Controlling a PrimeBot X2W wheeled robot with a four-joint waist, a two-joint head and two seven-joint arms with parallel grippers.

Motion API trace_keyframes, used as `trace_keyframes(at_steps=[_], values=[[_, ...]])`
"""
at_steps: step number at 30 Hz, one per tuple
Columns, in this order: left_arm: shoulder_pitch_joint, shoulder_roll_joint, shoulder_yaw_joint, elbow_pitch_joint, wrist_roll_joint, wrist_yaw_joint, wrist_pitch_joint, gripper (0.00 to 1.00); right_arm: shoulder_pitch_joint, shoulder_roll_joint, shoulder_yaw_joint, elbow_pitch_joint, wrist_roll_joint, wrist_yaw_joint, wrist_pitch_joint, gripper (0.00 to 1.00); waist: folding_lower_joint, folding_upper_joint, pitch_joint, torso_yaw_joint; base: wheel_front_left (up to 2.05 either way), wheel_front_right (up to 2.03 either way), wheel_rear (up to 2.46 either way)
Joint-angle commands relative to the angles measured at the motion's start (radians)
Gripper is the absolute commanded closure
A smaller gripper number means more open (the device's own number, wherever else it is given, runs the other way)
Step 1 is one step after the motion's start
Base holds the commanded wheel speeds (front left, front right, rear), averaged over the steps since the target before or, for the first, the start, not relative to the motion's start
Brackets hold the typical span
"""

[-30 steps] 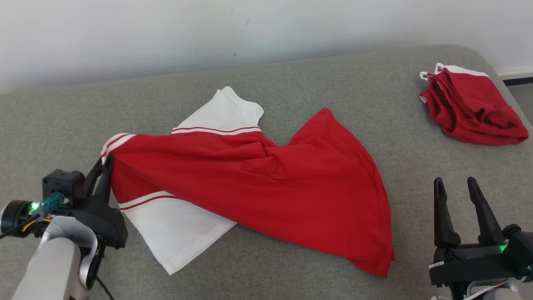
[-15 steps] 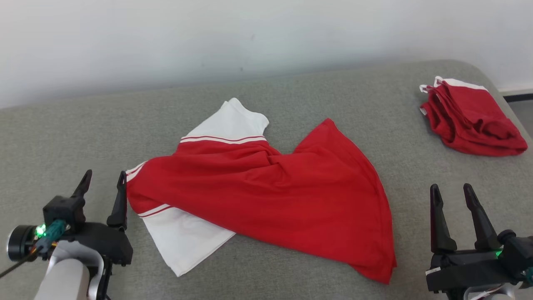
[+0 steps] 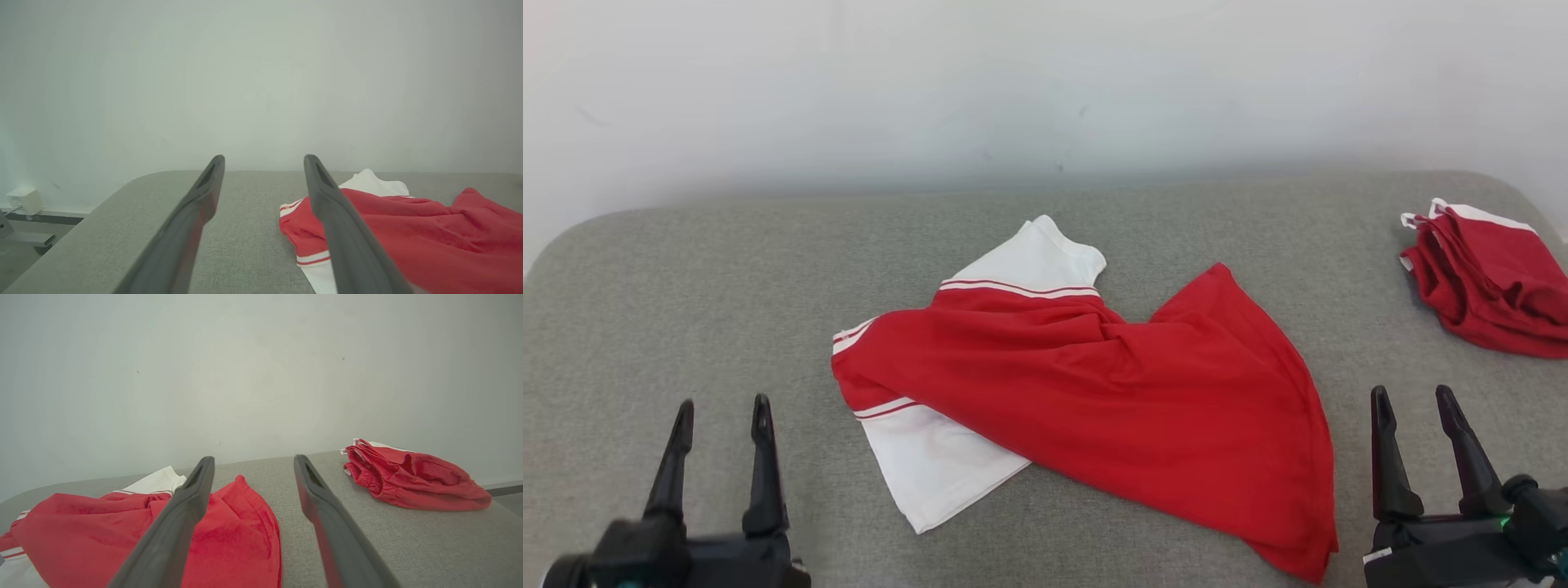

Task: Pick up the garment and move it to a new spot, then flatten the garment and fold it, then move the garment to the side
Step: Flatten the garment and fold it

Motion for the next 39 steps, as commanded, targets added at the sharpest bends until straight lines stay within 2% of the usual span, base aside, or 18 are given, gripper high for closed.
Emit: trace_keyframes(at_steps=[1, 10, 16, 19, 26, 35, 36, 37, 38, 39], values=[[0.030, -0.017, 0.009, -0.026, 0.015, -0.004, -0.003, 0.00, 0.012, -0.001, -0.005, 0.000, -0.004, -0.003, -0.004, 0.00, 0.0001, 0.0000, -0.009, 0.013, 0.00, 0.00, 0.00], [0.132, -0.089, 0.038, -0.065, 0.064, -0.037, -0.003, 0.00, 0.042, -0.005, -0.002, 0.036, 0.006, -0.003, -0.004, 0.00, 0.0001, 0.0000, -0.008, 0.037, 0.00, 0.00, 0.00], [0.128, -0.103, 0.051, -0.055, 0.079, -0.051, -0.003, 0.00, 0.033, -0.018, 0.006, 0.068, 0.006, -0.003, -0.004, 0.00, 0.0001, 0.0000, 0.000, 0.036, 0.00, 0.00, 0.00], [0.117, -0.110, 0.057, -0.051, 0.085, -0.061, -0.003, 0.00, 0.010, -0.035, 0.018, 0.127, 0.013, -0.003, 0.000, 0.00, 0.0001, 0.0000, 0.004, 0.032, 0.00, 0.00, 0.00], [0.092, -0.119, 0.043, -0.040, 0.096, -0.073, -0.003, 0.00, -0.028, -0.066, 0.077, 0.258, 0.057, -0.003, 0.085, 0.00, 0.0001, 0.0000, 0.019, 0.041, 0.00, 0.00, 0.00], [0.083, -0.122, 0.031, -0.029, 0.087, -0.077, -0.003, 0.00, -0.026, -0.053, 0.131, 0.359, 0.106, -0.003, 0.090, 0.00, 0.0001, 0.0000, 0.042, 0.060, 0.00, 0.00, 0.00], [0.081, -0.122, 0.030, -0.028, 0.086, -0.078, -0.003, 0.00, -0.030, -0.051, 0.140, 0.369, 0.111, -0.003, 0.092, 0.06, 0.0001, 0.0000, 0.043, 0.061, 0.00, 0.00, 0.00], [0.080, -0.122, 0.029, -0.027, 0.084, -0.077, -0.003, 0.00, -0.036, -0.050, 0.147, 0.376, 0.115, -0.003, 0.088, 0.24, 0.0001, 0.0000, 0.044, 0.061, 0.00, 0.00, 0.00], [0.079, -0.122, 0.028, -0.026, 0.082, -0.075, -0.003, 0.00, -0.041, -0.052, 0.152, 0.381, 0.119, -0.003, 0.082, 0.83, 0.0001, 0.0000, 0.045, 0.062, 0.00, 0.00, 0.00], [0.078, -0.122, 0.026, -0.025, 0.079, -0.074, -0.003, 0.00, -0.042, -0.053, 0.158, 0.387, 0.124, -0.003, 0.077, 1.00, 0.0001, 0.0000, 0.045, 0.062, 0.00, 0.00, 0.00]])
